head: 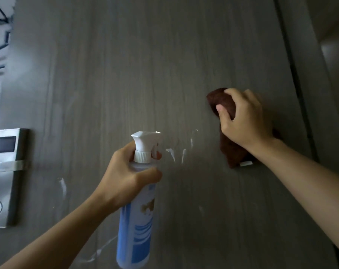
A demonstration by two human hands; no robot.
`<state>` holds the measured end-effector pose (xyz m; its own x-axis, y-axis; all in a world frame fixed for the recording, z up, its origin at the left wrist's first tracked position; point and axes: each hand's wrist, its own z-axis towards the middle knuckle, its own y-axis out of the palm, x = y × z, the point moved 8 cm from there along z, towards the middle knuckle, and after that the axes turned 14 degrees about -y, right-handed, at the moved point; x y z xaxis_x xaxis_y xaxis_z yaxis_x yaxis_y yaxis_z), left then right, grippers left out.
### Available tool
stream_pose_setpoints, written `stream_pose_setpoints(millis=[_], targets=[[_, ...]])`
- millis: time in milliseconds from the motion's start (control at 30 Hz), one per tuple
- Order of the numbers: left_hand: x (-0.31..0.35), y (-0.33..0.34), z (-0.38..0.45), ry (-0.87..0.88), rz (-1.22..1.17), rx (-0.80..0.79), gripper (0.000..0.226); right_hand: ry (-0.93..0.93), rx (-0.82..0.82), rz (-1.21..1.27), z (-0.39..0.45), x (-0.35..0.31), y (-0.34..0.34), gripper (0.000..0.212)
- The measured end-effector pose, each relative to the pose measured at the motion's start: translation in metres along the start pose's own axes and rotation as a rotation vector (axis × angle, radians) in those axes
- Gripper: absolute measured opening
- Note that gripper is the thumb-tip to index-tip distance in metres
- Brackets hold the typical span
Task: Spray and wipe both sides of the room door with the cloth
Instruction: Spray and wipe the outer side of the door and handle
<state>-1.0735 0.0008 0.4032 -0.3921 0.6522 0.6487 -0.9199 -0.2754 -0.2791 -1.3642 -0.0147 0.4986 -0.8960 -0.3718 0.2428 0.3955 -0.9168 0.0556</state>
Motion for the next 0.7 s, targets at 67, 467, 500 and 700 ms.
stream_pose_setpoints(millis=[67, 467, 500, 700], targets=[[0.008, 0.005, 0.006, 0.012, -0.010, 0.004, 0.036, -0.031, 0.003, -0.036, 0.005, -0.001, 0.004, 0.042], [0.011, 0.028, 0.015, 0.042, -0.080, -0.070, 0.034, -0.082, 0.023, -0.167, 0.000, -0.003, 0.004, 0.044], [0.007, 0.028, 0.013, 0.044, -0.082, -0.068, 0.033, -0.079, 0.017, -0.183, -0.001, -0.003, 0.004, 0.046], [-0.013, 0.011, 0.006, 0.021, -0.154, -0.149, 0.046, -0.036, -0.055, -0.251, -0.004, -0.004, 0.006, 0.058]])
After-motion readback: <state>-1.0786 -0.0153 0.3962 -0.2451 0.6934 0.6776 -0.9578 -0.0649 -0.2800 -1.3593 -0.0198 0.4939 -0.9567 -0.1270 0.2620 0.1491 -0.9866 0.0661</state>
